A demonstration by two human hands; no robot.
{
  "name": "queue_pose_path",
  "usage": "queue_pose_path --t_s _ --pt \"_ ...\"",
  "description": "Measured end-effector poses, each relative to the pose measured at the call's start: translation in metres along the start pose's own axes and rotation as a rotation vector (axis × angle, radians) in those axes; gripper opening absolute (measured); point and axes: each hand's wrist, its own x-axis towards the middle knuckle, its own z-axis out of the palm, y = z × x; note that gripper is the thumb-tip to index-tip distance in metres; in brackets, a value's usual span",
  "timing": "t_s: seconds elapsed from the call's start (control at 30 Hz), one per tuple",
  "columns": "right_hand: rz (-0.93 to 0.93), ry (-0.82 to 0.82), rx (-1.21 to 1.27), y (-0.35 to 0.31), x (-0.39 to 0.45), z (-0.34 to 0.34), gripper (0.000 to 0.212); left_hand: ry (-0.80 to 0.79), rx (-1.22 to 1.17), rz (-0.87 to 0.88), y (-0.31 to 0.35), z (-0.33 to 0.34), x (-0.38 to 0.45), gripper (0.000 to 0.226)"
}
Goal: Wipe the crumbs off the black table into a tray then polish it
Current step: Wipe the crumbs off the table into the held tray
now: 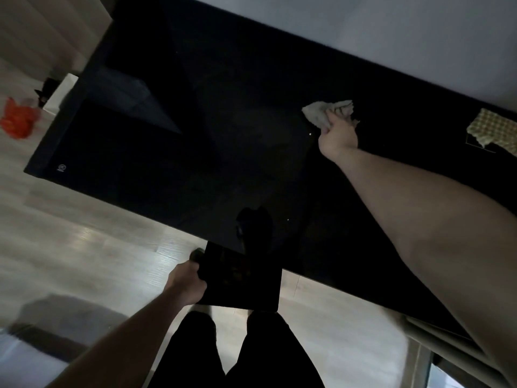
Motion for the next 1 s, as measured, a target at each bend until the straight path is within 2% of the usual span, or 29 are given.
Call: queue_pose_path --t_s 0.17,0.3,0.4,0.5,0.57,0.67,0.83,0.9,1.0 --pt "-0.329 0.026 0.079 -0.027 -0.107 0.047 0.058 -0.021 -0.002 -0.005 0.005 -0.004 -0.008 0.017" --pt "-0.486 -0.085 0.219 -0.024 -0.212 0.078 0.052 -0.037 -0.009 -0.012 0.008 -0.009 -0.015 0.011" --pt "-0.521 -0.228 0.321 -0.024 -0.282 0.088 0.05 -0.054 -0.019 0.0 0.013 -0.011 -0.02 0.008" --pt "-0.454 -0.342 0.426 -0.022 -0.315 0.086 0.05 -0.05 -0.012 0.016 0.018 -0.012 -0.026 0.01" --pt "-0.4 -0.306 0.486 -0.016 -0.312 0.074 0.053 -0.052 -0.018 0.022 0.017 -0.011 -0.026 0.01" --pt "-0.295 -0.105 0.524 0.003 -0.269 0.046 0.052 -0.059 -0.03 0.04 0.014 -0.009 -0.024 0.008" --pt "0.042 0.197 0.364 0.043 -0.152 -0.007 0.051 -0.042 -0.021 0.058 0.014 -0.006 -0.022 0.013" --pt "0.13 0.233 0.302 0.061 -0.112 -0.017 0.053 -0.026 0.006 0.072 0.015 -0.005 -0.02 0.011" --pt "0.133 0.166 0.197 0.079 -0.069 -0.014 0.053 -0.001 0.023 0.095 0.015 -0.002 -0.017 0.017"
